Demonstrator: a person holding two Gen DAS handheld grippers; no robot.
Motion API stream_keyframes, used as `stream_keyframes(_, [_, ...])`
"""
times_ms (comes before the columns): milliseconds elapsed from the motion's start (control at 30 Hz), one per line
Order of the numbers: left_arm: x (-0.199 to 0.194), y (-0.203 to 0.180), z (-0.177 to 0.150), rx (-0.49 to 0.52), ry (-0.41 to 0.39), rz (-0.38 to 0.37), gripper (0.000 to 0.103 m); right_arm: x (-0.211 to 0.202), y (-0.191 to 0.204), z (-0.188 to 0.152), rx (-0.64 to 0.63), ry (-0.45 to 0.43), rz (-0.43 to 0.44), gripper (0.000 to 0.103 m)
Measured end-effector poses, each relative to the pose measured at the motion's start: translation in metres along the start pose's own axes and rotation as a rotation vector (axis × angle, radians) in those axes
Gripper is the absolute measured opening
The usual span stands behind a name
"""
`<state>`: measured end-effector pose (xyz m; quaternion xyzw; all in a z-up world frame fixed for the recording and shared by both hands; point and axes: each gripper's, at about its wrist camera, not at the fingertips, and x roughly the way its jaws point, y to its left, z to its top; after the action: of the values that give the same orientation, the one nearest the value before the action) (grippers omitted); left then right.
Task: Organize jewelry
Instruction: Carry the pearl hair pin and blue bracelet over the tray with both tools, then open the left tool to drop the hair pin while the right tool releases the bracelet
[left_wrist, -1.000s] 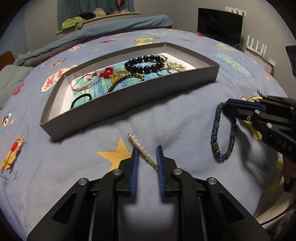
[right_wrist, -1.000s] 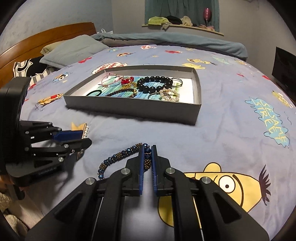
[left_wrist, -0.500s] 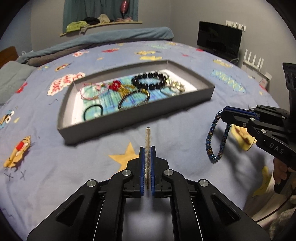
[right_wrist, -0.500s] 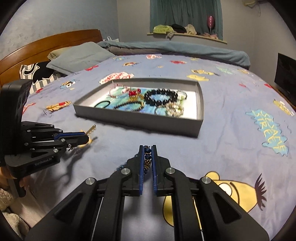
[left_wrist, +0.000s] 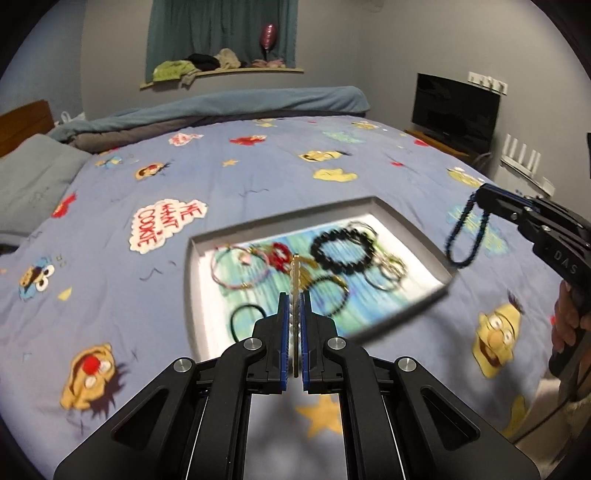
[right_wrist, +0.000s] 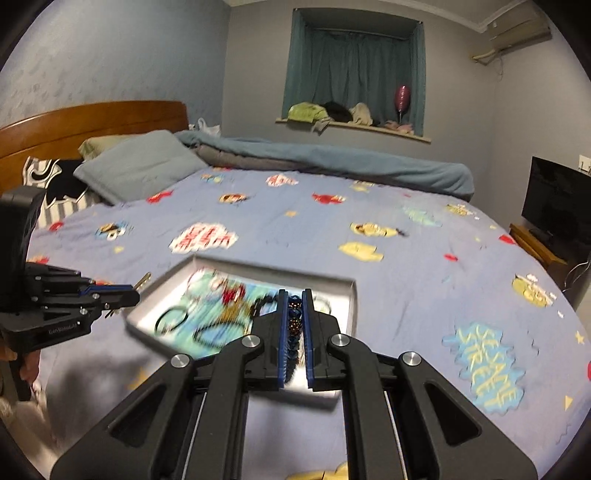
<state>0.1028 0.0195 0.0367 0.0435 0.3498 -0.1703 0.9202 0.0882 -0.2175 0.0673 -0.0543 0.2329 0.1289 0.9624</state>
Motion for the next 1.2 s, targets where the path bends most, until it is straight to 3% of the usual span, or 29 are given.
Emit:
stream_keyframes(167, [0.03, 0.014, 0.01, -0.036, 0.043, -0.002, 0.006, 0.027, -0.002, 0.002, 0.034, 0.014, 0.011, 0.007])
stream_keyframes(567, [0.08, 0.024, -0.011, -0.05, 0.159, -0.034, 0.006, 0.077, 0.03, -0.03, 0.009, 0.162, 0.199, 0.007])
stream_keyframes(900, [0.1, 0.03, -0.014, -0.068, 0.198, -0.067, 0.006, 0.106, 0.023, -0.043, 0.024, 0.241, 0.135, 0.007])
stream_keyframes(1200, [0.11, 0.034, -0.013, -0.079, 0.21, -0.076, 0.006, 0.118, 0.024, -0.049, 0.025, 0.298, 0.167, 0.007])
